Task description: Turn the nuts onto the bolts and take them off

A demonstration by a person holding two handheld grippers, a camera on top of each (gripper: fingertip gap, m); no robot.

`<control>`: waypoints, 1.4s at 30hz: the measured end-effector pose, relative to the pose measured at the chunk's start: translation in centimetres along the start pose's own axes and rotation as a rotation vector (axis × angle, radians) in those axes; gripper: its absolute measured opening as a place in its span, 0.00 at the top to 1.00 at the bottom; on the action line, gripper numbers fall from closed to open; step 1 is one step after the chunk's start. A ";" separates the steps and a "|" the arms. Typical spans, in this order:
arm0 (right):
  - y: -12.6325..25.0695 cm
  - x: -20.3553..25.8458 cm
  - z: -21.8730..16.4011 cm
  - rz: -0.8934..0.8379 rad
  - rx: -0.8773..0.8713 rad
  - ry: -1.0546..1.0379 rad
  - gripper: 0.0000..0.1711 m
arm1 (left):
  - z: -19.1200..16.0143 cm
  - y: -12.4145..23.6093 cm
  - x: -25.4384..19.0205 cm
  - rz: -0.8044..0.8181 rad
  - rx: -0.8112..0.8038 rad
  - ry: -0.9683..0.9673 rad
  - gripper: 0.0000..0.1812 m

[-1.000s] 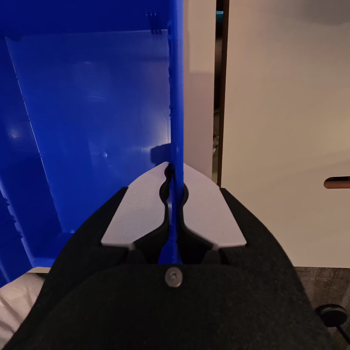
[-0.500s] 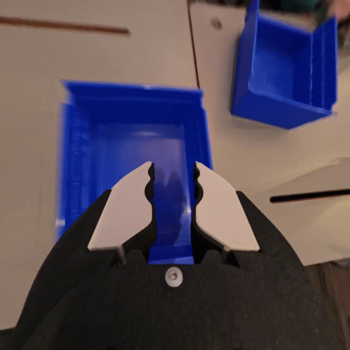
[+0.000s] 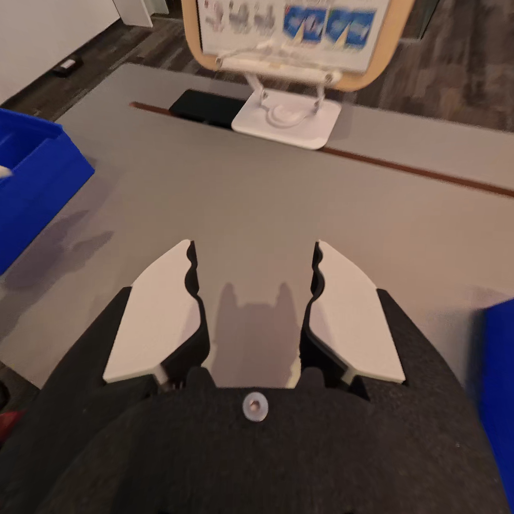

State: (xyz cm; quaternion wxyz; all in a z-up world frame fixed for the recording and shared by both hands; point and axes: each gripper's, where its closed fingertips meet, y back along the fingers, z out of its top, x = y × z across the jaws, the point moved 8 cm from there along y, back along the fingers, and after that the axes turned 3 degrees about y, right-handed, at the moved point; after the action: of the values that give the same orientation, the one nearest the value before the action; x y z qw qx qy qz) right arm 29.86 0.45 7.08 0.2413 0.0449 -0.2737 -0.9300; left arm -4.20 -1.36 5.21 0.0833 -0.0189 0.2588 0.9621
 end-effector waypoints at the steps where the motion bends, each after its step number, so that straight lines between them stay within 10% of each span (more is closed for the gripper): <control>1: -1.7 1.0 -1.2 0.003 0.013 -0.014 0.53 | -1.5 -1.5 -0.3 -0.003 0.002 0.022 0.59; 15: -14.6 2.0 -9.8 -0.234 0.227 -0.162 0.32 | -9.2 -11.1 -2.6 0.127 0.128 0.111 0.51; 42: -16.8 2.0 -11.5 -0.321 0.230 -0.151 0.30 | -10.5 -14.5 -2.0 0.223 0.231 0.113 0.51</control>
State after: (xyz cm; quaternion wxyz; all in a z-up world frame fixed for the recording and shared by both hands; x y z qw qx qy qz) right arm 23.51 6.20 -11.48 0.0619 0.0452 -0.3848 -0.9198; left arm 0.20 5.43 -10.87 -0.0370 -0.0344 0.3725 0.9266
